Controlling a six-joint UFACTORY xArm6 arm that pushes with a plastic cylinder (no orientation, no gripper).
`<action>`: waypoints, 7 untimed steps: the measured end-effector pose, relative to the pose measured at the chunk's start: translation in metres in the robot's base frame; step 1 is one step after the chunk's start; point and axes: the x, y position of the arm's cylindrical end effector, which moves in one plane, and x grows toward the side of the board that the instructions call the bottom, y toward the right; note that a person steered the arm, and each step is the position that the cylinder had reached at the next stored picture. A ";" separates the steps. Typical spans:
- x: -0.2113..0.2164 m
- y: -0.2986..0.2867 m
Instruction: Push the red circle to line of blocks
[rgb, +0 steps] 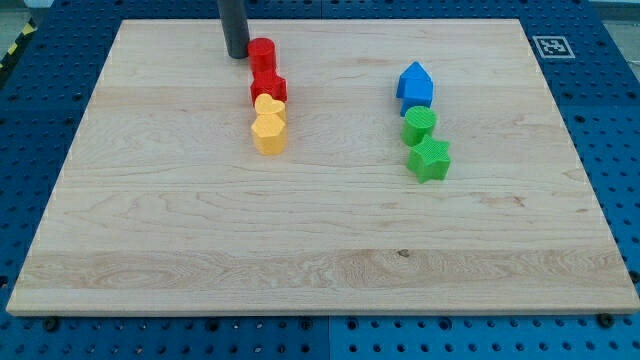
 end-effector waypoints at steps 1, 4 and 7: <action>-0.013 -0.003; -0.016 0.028; 0.002 0.026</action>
